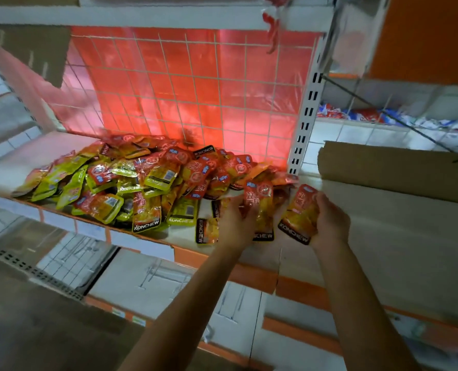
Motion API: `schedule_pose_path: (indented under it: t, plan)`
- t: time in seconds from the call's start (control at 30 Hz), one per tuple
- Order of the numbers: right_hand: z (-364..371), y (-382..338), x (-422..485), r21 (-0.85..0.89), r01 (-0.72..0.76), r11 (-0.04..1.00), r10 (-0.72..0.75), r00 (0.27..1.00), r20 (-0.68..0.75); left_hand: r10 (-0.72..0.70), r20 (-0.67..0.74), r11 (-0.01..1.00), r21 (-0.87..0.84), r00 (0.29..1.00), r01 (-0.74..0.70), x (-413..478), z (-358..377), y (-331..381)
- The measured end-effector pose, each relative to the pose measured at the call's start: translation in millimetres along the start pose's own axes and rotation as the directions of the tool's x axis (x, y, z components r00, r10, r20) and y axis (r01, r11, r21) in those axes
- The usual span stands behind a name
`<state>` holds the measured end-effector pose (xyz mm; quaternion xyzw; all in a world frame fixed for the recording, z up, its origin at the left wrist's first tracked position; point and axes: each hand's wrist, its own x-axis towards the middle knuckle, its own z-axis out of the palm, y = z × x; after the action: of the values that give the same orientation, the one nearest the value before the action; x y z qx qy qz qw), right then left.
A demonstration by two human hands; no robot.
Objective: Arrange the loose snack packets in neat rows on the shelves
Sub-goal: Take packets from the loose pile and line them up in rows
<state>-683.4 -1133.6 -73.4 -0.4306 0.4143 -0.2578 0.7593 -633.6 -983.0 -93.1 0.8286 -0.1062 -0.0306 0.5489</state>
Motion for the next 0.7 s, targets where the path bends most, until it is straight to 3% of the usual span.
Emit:
schedule_pose_path:
  t: [0.13, 0.23, 0.37, 0.57, 0.7]
  plan:
    - [-25.9, -3.8, -15.9, 0.024, -0.179, 0.983, 0.177, 0.981, 0.081, -0.041, 0.119, 0.984, -0.169, 0.992, 0.061, -9.6, 14.1, 7.1]
    - [-47.3, -8.8, -21.5, 0.104, -0.248, 0.963, 0.223, 0.953, 0.206, -0.1, 0.229, 0.94, -0.298, 0.968, 0.168, -17.3, 29.6, 16.4]
    - [-80.6, -15.9, -23.3, 0.136, -0.133, 0.982, 0.099, 0.969, 0.227, -0.099, 0.325, 0.911, -0.35, 0.941, 0.216, -26.6, 53.3, 36.0]
    - [-146.6, -39.9, -26.5, 0.139, 0.006, 0.99, -0.021, 0.994, 0.105, -0.135, 0.442, 0.89, -0.339, 0.887, 0.305, -48.3, 94.0, 66.4]
    - [-198.5, -54.5, -27.9, 0.026, 0.08, 0.996, -0.08, 0.997, -0.008, -0.133, 0.516, 0.876, -0.338, 0.846, 0.343, -74.2, 131.6, 88.2]
